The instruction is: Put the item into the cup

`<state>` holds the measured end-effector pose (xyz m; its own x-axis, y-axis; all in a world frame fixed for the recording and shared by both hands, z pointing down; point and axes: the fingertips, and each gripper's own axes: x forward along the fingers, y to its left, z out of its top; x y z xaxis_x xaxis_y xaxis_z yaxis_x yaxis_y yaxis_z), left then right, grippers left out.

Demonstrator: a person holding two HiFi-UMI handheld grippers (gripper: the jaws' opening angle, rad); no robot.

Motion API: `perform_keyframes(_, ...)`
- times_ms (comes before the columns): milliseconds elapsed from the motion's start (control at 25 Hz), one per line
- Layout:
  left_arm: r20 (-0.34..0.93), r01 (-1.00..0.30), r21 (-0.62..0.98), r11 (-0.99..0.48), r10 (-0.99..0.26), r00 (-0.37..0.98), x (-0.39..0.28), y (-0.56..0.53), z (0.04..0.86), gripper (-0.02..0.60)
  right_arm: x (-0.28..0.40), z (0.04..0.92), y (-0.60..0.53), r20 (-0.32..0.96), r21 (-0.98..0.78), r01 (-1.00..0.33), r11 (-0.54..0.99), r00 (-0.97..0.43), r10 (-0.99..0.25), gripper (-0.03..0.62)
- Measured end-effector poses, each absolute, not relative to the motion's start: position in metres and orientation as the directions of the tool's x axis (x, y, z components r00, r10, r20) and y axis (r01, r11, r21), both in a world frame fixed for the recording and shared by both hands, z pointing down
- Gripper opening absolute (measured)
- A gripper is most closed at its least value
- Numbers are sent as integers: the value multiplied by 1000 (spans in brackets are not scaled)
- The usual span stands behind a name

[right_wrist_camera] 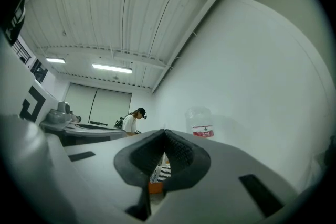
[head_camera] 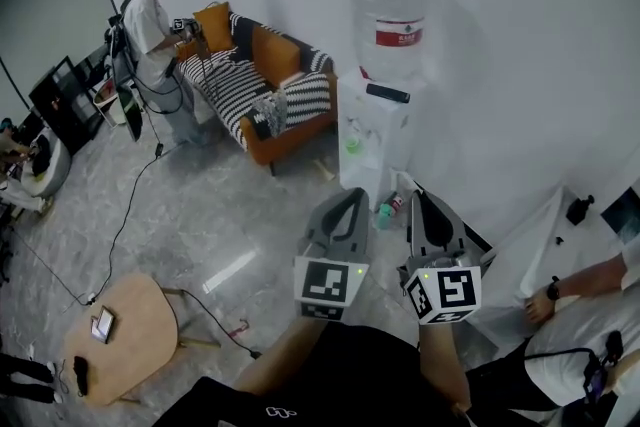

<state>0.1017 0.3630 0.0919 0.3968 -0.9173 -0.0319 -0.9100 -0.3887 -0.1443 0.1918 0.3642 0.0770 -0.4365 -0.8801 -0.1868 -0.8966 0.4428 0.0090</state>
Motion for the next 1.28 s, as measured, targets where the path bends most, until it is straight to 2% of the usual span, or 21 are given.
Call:
perform_keyframes(520, -5, -897, -86, -433, -901, 435, 95, 269, 116, 14, 182, 98, 277, -142, -5, -913, 408, -403, -904, 11)
perform_keyframes(760, 18, -902, -36, -430, -903, 430, 78, 210, 123, 14, 157, 105, 224, -107, -17, -897, 442, -438, -893, 11)
perform_keyframes(1000, 111, -929, -11, -370, -924, 366, 41, 155, 156, 14, 129, 118, 165, -35, -17, -879, 477, -477, -878, 11)
perform_keyframes(1280, 178, -928, 14, -373, -912, 370, 8, 78, 171, 14, 89, 129, 87, 10, -54, -858, 511, -512, -859, 11)
